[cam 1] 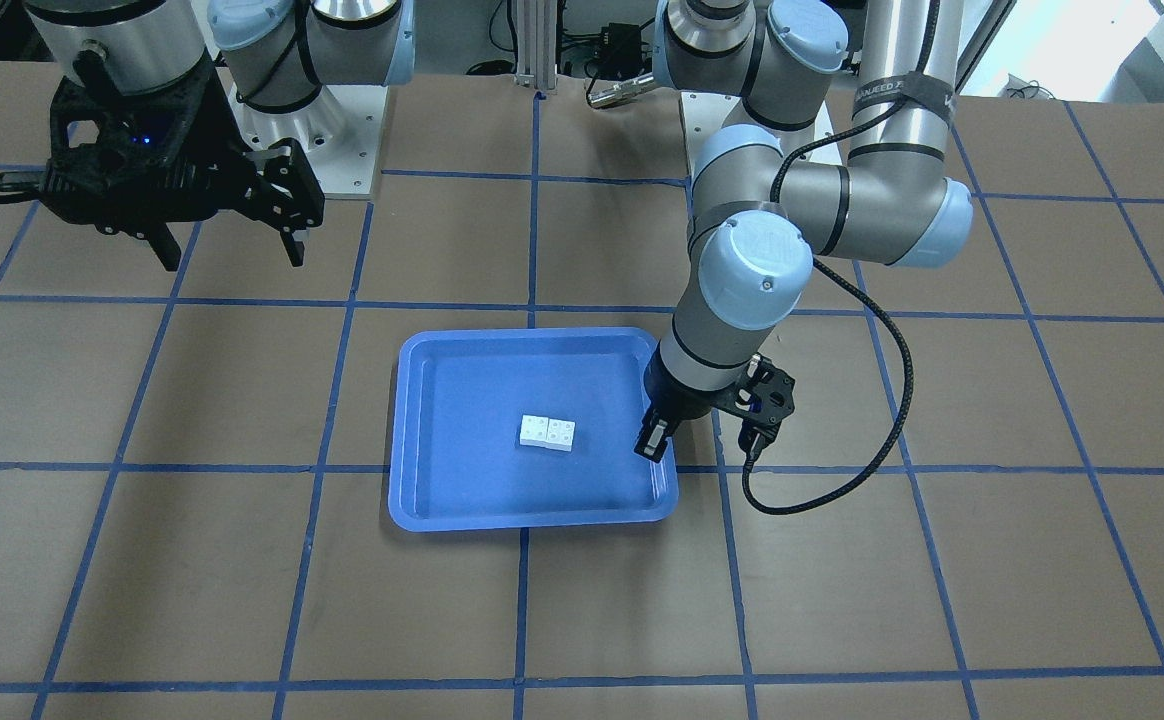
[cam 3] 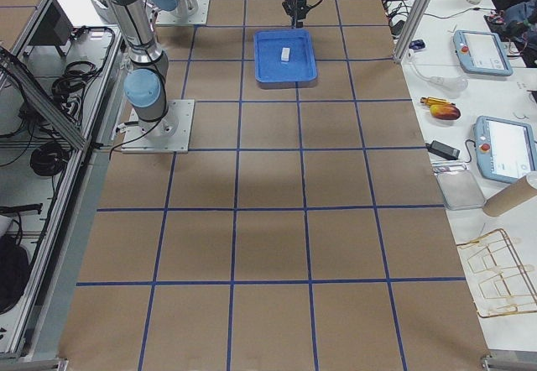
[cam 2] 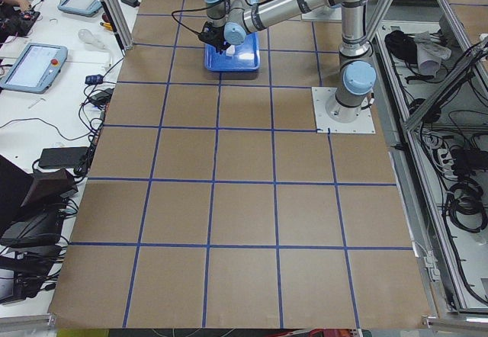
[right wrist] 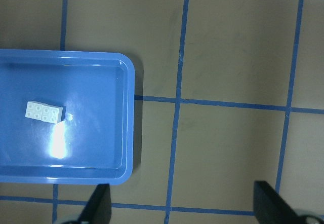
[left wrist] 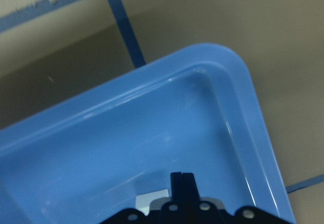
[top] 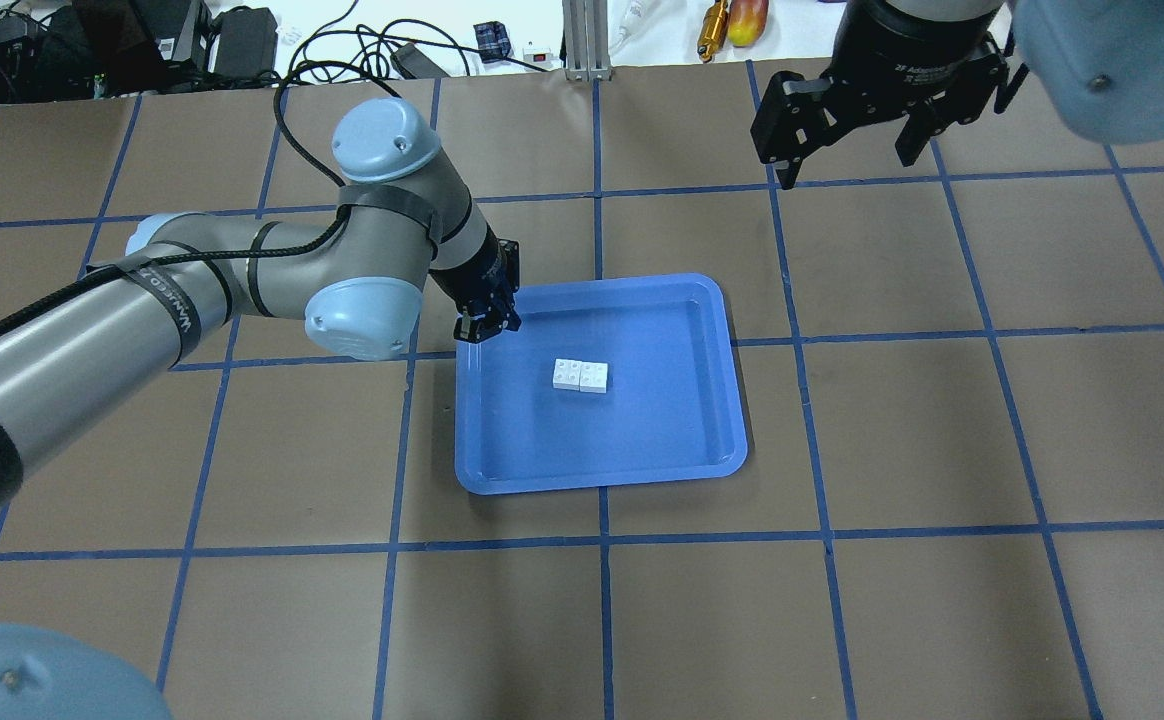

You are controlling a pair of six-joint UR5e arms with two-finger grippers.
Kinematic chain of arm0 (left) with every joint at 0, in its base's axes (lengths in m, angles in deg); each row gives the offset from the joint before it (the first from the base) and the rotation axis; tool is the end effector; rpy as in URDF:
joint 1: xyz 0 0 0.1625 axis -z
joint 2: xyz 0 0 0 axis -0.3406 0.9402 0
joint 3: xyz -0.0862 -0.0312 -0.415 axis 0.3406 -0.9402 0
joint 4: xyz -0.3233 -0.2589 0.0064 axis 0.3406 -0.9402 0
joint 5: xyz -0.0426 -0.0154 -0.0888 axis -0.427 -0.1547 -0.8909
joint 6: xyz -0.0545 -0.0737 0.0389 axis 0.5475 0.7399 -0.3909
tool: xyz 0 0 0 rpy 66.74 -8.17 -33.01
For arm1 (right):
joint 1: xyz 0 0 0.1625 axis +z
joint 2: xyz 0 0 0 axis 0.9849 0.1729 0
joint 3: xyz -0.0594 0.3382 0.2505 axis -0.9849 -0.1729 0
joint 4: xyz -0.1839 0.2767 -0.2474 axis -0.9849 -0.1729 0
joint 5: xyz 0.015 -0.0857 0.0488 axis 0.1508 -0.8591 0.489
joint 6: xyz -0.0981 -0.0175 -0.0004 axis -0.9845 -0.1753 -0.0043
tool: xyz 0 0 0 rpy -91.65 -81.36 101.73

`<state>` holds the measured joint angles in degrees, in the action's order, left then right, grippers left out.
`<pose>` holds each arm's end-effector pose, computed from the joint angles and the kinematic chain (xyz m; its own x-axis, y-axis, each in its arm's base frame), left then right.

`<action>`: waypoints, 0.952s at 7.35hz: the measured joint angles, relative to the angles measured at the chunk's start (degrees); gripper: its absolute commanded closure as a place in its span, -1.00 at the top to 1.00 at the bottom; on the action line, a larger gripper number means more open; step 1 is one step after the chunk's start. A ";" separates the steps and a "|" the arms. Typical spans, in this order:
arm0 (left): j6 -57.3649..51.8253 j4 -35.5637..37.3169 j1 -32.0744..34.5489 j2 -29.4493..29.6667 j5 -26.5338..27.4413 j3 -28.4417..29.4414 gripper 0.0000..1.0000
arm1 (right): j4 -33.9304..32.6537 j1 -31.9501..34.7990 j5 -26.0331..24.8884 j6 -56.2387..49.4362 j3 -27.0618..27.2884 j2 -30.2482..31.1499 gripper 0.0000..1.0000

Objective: Assemble white blocks and place on blue tray

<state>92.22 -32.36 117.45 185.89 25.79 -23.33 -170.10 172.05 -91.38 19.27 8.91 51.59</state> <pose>-0.2158 -0.5515 0.2721 -0.4796 -0.8759 0.0532 -0.8732 0.4823 0.0694 0.1494 -0.5093 0.5183 -0.9981 -0.0577 0.0205 -0.0589 0.9964 -0.0607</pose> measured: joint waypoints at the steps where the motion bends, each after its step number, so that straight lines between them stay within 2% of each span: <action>1: -5.99 -1.82 -0.40 -1.58 1.71 0.04 0.74 | 0.06 -0.43 0.05 2.90 0.66 0.31 1.00; 2: -13.16 -3.49 -0.65 -3.21 2.44 0.08 1.00 | 0.05 -0.56 0.07 5.12 1.29 0.83 1.00; 7: -49.24 -13.19 -1.58 -10.29 1.58 -0.12 1.00 | -0.23 -0.61 -0.08 6.30 3.30 2.10 1.00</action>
<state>42.98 -45.55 115.88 175.60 27.37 -23.44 -170.32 171.45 -91.46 25.57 12.21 53.69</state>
